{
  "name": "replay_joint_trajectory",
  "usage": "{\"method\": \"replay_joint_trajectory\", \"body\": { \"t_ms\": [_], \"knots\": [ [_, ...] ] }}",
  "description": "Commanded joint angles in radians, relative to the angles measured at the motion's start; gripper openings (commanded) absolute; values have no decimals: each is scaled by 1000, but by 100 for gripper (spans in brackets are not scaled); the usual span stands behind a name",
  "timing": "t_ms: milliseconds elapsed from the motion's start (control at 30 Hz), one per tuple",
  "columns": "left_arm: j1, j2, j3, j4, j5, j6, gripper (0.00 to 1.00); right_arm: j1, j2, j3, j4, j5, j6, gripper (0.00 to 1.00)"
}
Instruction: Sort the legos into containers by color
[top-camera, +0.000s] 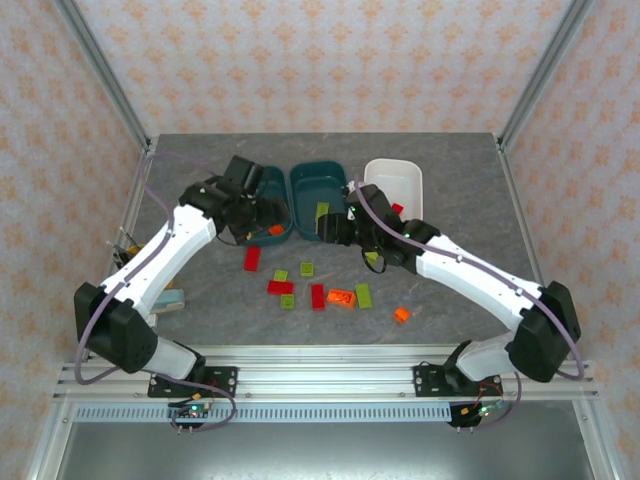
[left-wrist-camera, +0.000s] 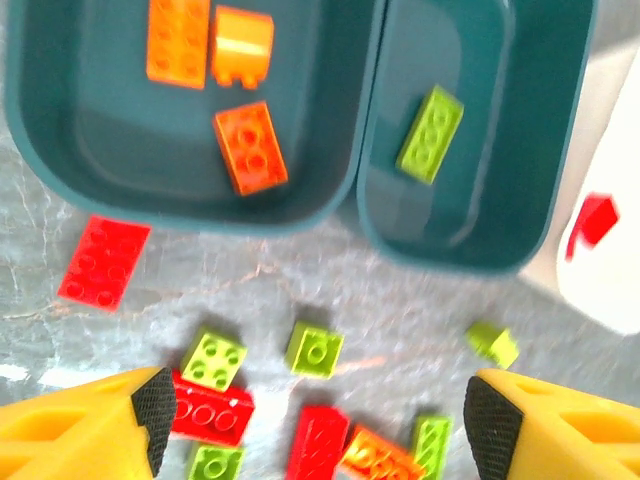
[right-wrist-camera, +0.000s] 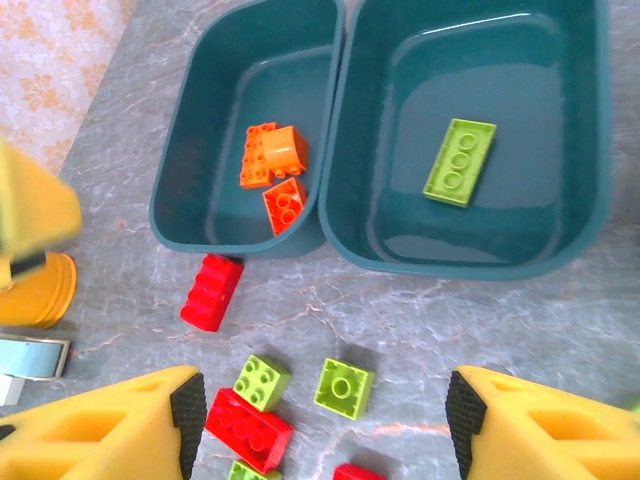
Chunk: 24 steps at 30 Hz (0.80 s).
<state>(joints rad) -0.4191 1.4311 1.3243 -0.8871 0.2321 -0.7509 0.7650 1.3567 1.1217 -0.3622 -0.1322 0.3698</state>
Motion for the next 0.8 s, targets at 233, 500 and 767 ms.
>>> {"method": "replay_joint_trajectory", "body": {
  "t_ms": [233,500,767],
  "knots": [
    [-174,-154,-233,132,-21,28,76,-36,-78,-102,-292,167,142,66],
    [-280,-178,-291,186,-85,14,76,-166,56,-155,-241,33,276,69],
    [-302,-224,-329,204,-130,-17,76,-210,247,-121,-165,13,353,73]
  ]
}}
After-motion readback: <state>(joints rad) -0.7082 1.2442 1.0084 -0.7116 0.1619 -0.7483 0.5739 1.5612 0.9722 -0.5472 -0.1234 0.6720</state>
